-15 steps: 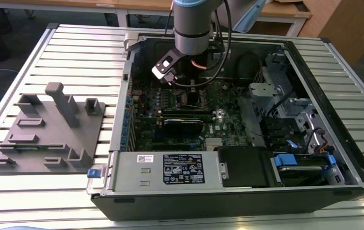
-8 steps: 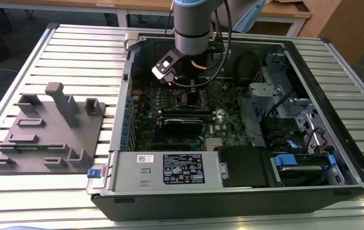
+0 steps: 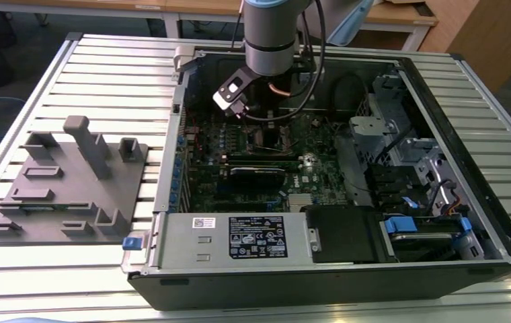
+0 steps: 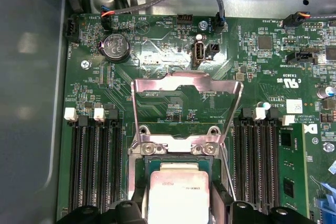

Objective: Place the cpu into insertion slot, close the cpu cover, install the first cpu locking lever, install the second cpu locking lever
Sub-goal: 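Place the cpu into insertion slot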

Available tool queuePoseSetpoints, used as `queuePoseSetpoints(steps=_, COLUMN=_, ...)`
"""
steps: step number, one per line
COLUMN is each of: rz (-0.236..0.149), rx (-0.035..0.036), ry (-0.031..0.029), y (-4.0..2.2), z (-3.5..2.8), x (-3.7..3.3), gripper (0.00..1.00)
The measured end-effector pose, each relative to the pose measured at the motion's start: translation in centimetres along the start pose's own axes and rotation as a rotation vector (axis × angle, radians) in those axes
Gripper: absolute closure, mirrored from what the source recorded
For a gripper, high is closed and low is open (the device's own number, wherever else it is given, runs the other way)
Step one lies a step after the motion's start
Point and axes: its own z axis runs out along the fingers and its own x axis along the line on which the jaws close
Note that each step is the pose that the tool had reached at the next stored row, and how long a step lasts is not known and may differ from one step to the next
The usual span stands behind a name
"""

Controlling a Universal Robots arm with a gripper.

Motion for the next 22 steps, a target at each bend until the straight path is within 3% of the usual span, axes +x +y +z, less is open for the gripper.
queuePoseSetpoints(steps=4, rz=0.000, rx=0.0001, ry=-0.0002, y=0.03, z=-0.35, x=-0.01, gripper=0.41)
queuePoseSetpoints(steps=16, rz=0.000, rx=-0.0004, ry=0.0007, y=0.01, z=-0.35, x=-0.01, gripper=0.40)
queuePoseSetpoints(steps=19, rz=0.000, rx=-0.0004, ry=0.0008, y=0.01, z=-0.35, x=-0.01, gripper=0.29)
queuePoseSetpoints(steps=22, rz=0.000, rx=-0.0004, ry=0.0009, y=0.00, z=-0.36, x=-0.01, gripper=0.29)
